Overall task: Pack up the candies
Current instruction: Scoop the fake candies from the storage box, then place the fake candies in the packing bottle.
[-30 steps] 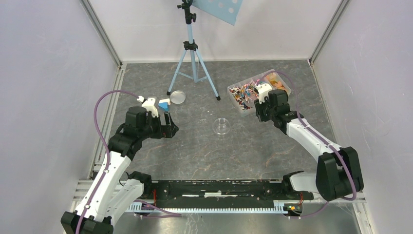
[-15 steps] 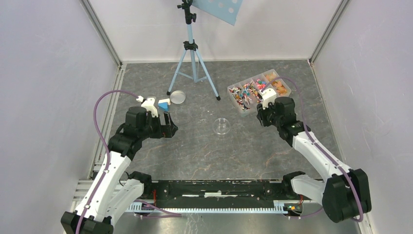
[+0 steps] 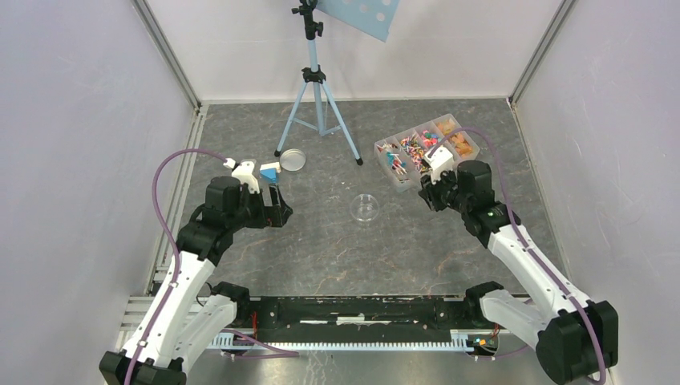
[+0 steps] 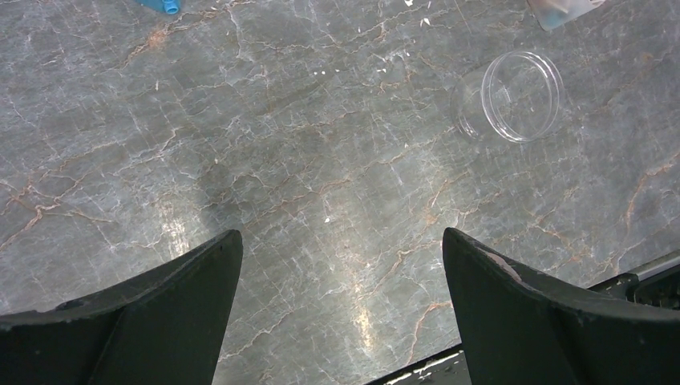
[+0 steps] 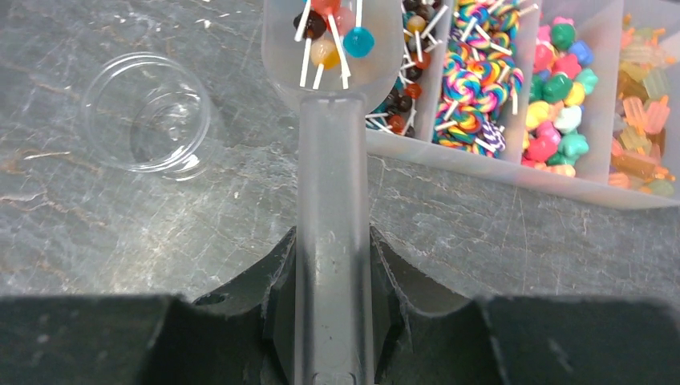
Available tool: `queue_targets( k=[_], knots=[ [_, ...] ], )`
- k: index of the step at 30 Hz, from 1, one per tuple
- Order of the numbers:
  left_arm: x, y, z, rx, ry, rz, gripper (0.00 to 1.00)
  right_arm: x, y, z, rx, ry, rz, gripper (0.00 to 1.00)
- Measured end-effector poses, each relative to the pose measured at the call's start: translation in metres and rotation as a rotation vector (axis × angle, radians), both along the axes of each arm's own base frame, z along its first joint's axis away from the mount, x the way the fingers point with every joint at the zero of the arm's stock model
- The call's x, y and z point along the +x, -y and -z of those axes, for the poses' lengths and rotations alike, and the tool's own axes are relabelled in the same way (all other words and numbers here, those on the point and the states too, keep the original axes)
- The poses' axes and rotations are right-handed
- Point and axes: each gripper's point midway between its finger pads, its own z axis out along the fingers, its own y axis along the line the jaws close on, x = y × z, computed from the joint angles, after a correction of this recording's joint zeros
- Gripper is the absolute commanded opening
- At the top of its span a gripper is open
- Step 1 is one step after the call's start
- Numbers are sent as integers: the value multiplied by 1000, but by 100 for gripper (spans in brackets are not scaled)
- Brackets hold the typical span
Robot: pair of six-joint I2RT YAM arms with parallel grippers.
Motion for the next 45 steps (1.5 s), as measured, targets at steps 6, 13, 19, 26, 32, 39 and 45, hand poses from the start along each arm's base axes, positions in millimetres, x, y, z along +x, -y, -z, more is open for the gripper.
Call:
queue_targets(
  k=[6,13,19,26,32,39,45],
  knots=[
    [-1,0,0,1,2,0,100,-16,-20,-9,-31,6,-108,0],
    [-2,0,-2,1,9,2,100,-41,-40,-12,-89,-14,-230,0],
    [-2,0,-2,2,11,1,100,-60,-45,-8,-140,-62,-294,0],
    [-2,1,-2,3,11,5,100,-77,-42,-5,-206,-113,-340,0],
    [-2,1,-2,3,11,5,100,-90,-33,8,-271,-180,-352,0],
    [-3,1,-4,2,17,5,100,-93,-26,9,-323,-230,-337,0],
    [-3,1,-5,0,23,5,100,-94,-25,6,-348,-245,-333,0]
  ],
)
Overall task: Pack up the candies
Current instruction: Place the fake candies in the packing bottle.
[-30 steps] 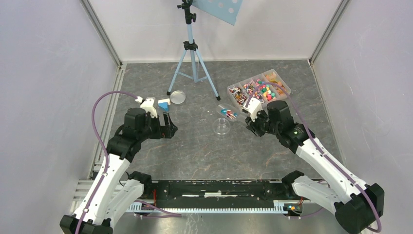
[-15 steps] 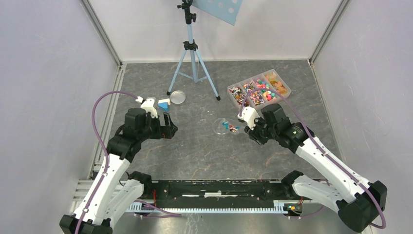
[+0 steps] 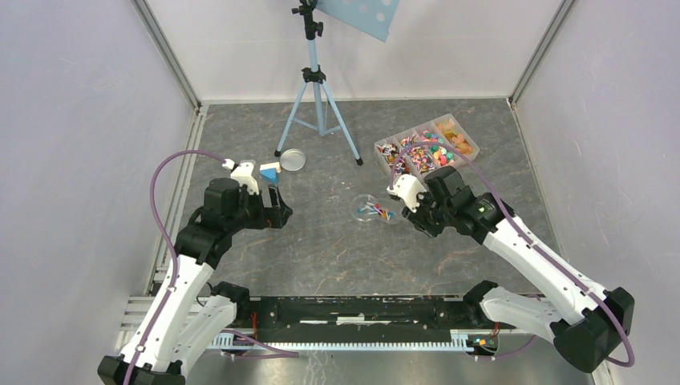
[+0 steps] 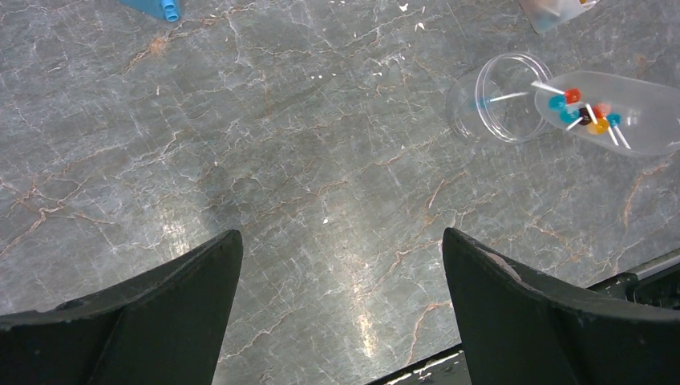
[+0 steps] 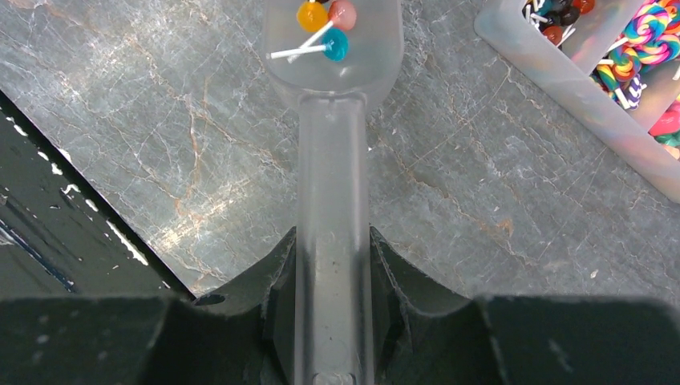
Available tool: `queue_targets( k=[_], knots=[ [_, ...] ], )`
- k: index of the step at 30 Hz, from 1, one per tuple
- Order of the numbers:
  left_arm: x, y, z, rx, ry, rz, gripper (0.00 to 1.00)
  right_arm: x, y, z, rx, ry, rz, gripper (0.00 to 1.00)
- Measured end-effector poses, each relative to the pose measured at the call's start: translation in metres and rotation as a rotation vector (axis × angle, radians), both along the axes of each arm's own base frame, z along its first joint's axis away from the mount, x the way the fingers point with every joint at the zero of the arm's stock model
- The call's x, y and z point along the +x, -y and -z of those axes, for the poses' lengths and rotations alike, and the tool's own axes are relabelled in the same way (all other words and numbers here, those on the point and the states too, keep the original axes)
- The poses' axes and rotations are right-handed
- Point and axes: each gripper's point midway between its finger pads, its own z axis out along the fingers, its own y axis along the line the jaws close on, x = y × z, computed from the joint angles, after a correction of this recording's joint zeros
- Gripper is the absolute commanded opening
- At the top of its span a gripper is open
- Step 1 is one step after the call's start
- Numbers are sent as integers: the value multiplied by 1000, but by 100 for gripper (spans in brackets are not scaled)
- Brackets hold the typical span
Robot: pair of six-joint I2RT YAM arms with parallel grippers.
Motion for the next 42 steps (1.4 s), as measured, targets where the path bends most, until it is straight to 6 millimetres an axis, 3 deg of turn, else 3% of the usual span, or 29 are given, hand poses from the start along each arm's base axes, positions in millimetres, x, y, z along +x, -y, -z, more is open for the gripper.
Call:
queue_targets(
  k=[18,33,42],
  knots=[
    [0,-1,-2,5,10,-6,100,1,0,0,-60,-43,17,0],
    [0,-1,-1,6,10,-7,100,9,-1,-13,-61,-19,35,0],
    [0,-1,-1,6,10,-8,100,37,12,-35,-96,110,161,0]
  ],
)
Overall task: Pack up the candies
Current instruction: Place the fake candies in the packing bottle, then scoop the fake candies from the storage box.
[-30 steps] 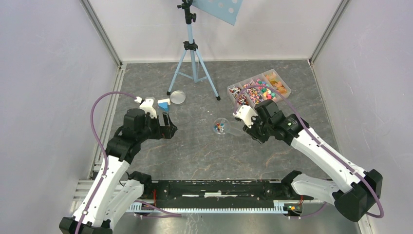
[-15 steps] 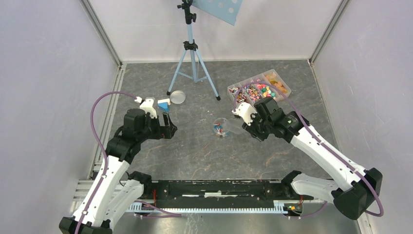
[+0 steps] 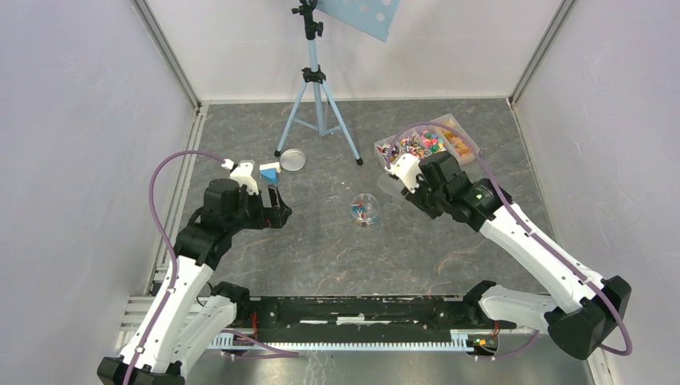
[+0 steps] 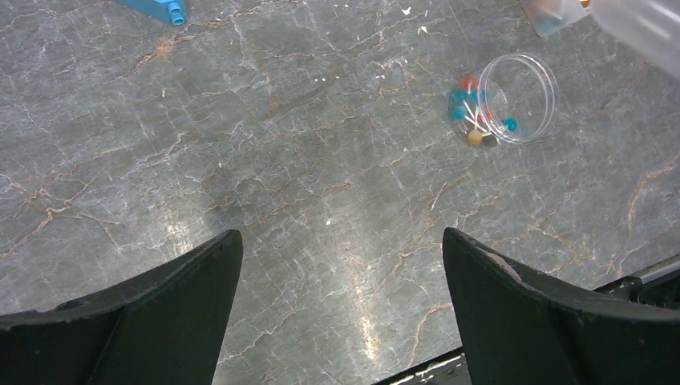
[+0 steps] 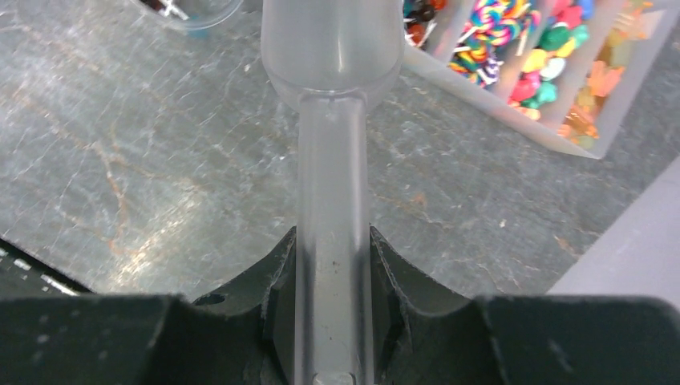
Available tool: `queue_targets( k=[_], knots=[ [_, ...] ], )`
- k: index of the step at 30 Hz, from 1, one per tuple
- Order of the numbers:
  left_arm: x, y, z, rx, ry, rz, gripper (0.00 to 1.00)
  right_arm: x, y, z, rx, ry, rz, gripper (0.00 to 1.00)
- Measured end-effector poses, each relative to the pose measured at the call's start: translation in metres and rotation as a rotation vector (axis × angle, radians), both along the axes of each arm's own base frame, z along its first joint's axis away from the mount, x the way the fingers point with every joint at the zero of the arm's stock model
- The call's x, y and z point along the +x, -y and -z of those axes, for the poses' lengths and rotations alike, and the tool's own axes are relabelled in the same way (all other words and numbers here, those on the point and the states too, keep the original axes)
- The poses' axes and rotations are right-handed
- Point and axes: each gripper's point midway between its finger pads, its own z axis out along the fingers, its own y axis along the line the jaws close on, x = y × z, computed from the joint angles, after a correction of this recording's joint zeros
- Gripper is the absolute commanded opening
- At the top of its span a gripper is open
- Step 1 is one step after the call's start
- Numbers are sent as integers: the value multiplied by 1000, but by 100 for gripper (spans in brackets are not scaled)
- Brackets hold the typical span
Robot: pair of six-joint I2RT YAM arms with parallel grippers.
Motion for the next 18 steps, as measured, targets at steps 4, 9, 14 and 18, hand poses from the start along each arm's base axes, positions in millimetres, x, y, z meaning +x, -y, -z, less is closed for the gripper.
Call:
queue_targets(
  k=[4,9,14,18],
  knots=[
    [0,0,0,0,1,2,100,18,4,-10,-18,45,58,0],
    [-1,1,-1,0,3,5,100,51,18,-18,-37,53,165,0],
    [-2,1,-2,-2,10,7,100,70,35,-11,-77,3,246,0],
    [-2,1,-2,-2,11,7,100,75,39,3,-121,-58,266,0]
  ],
)
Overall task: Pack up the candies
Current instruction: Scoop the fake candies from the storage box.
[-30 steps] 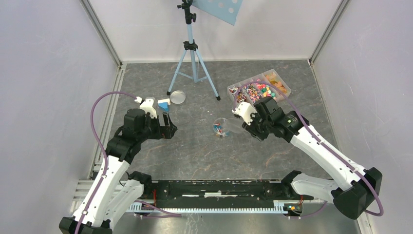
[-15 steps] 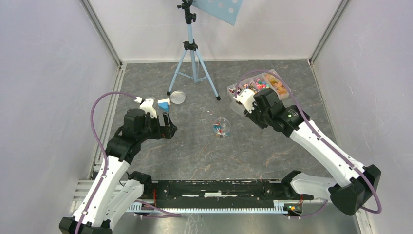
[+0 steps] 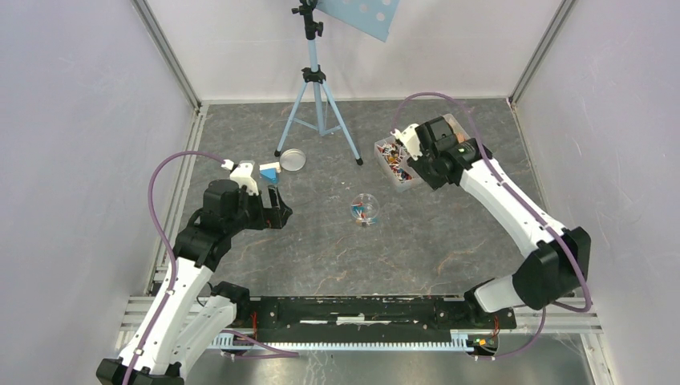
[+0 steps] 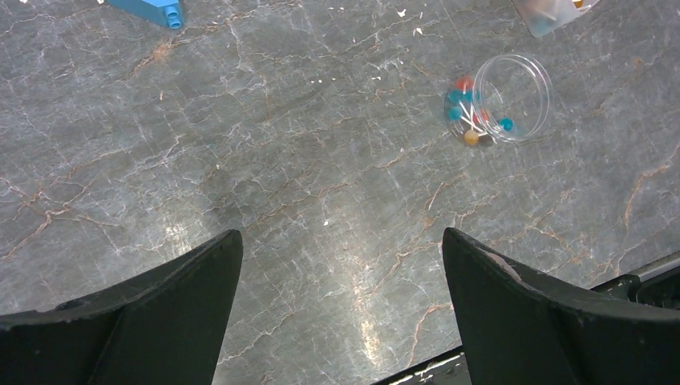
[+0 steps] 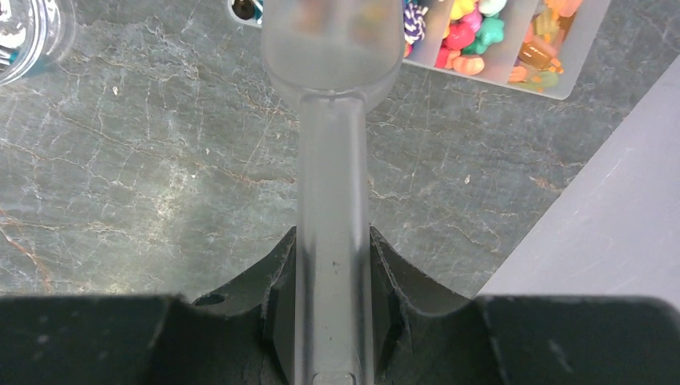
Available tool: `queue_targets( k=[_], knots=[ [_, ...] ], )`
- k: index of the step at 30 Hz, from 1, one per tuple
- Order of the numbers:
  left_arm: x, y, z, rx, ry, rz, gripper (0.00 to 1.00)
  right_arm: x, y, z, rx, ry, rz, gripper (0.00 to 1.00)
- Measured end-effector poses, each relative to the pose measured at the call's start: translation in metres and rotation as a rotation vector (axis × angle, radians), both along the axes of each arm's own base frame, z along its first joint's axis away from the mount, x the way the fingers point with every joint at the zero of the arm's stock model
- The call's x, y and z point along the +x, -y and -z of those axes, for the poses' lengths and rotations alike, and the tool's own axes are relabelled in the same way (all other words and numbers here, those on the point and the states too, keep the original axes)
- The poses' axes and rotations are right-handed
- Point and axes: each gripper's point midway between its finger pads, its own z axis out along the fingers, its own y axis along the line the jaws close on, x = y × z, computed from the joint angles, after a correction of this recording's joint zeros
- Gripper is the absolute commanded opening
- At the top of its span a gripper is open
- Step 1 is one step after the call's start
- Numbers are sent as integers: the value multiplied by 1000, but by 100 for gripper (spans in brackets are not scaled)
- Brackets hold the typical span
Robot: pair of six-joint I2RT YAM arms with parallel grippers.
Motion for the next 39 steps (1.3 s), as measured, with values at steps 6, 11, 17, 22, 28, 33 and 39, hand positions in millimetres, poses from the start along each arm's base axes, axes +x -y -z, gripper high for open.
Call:
queue_targets(
  k=[6,11,17,22,28,33,39],
  knots=[
    [0,0,0,0,0,0,100,1,1,18,-43,-79,11,0],
    [0,0,0,0,0,0,100,10,-2,21,-57,-96,25,0],
    [0,0,0,1,2,-2,100,24,-6,29,-80,-119,38,0],
    [0,-1,0,4,4,-7,100,31,-8,45,-113,-168,51,0],
    [1,-3,0,9,5,-15,100,39,-12,53,-120,-184,50,0],
    [2,-4,0,13,7,-21,100,42,-15,61,-106,-169,51,0],
    [2,-4,0,13,8,-21,100,40,-11,87,-89,-169,72,0]
  ],
)
